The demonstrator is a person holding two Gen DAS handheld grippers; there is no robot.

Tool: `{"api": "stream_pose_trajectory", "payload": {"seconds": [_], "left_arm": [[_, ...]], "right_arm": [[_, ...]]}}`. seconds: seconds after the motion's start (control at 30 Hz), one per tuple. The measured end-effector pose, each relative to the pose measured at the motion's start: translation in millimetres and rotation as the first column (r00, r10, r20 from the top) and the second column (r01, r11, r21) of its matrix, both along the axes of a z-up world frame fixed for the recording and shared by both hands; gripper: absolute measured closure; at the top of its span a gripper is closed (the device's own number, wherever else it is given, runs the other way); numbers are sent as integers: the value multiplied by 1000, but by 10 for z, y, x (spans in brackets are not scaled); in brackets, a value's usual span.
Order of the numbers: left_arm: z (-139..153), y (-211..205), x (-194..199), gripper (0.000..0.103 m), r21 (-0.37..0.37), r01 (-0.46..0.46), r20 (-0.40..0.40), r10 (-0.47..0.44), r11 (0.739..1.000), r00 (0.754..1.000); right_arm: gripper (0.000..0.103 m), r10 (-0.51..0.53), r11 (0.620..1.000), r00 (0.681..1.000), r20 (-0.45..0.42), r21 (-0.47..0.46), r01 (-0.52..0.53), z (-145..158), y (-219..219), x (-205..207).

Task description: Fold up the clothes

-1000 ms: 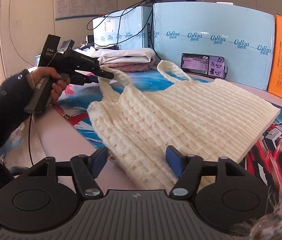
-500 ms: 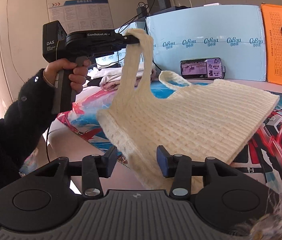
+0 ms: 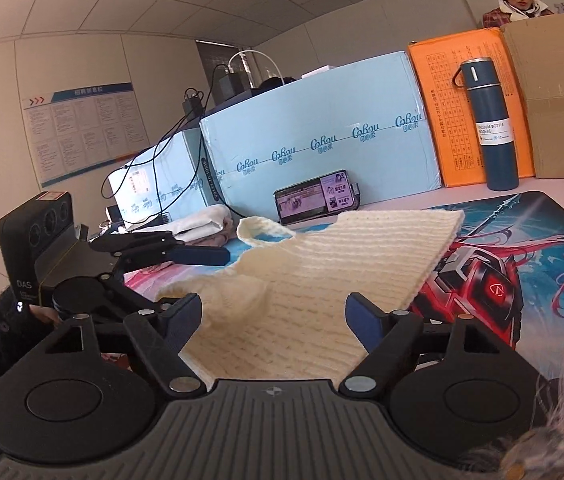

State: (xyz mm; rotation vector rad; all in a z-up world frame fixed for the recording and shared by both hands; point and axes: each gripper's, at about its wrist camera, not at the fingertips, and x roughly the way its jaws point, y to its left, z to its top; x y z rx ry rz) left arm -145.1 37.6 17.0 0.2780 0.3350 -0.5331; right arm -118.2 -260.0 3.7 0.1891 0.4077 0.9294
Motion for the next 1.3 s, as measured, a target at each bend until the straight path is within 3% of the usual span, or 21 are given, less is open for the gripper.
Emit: {"api": "stream_pose_trajectory", "payload": {"seconds": [0.13,0.27,0.37,0.43,0.53,0.63,0.7,0.8,0.9,1.0,1.1,1.2,1.23,1.3], "left_arm": [[-23,95,21,4,15,-92,-13,92,996,996],[-218,-67,109,4,185,-233,-3,238,955,971],[-223,-88,26,4,215,-223,19,224,951,974],[-158,-27,-66,4,195,-184,23,183,963,983],[-94,132,-178,4,125,-135,4,135,983,991],[-55,298,-226,4,24,-125,-29,126,992,992],[-34,405,-173,4,-39,-178,-47,176,983,983],[2,571,-56,4,-135,-281,-86,271,950,959],[34,741,74,4,-224,-383,-137,360,896,923],[42,934,293,4,-294,-495,-220,446,817,867],[46,1205,554,4,-372,-615,-311,531,695,788],[-32,1552,853,1,-426,-749,-492,565,507,662],[-66,1642,953,1,-425,-780,-533,569,460,626],[-87,1715,1138,1,-403,-809,-551,593,427,587]], "right_arm": [[23,-32,999,999,-22,13,32,-7,130,102],[23,-30,999,999,-10,-24,30,11,387,140],[23,-78,992,996,-49,-108,72,1,596,234],[23,-122,973,990,-76,-206,104,-45,735,307],[23,-143,940,989,-28,-316,127,-148,863,299],[23,-136,932,991,16,-337,134,-194,898,261],[23,-126,932,992,20,-341,126,-187,897,272],[23,-117,951,993,-20,-290,106,-102,822,371],[22,-139,972,989,-51,-196,126,25,709,494],[16,-172,980,984,-41,-114,166,123,635,606],[8,-201,980,979,-33,-25,200,209,615,795],[5,-239,969,969,-56,43,242,273,654,1054],[5,-245,966,966,-81,60,251,281,673,1165],[5,-232,964,964,-129,104,246,266,699,1371]]}}
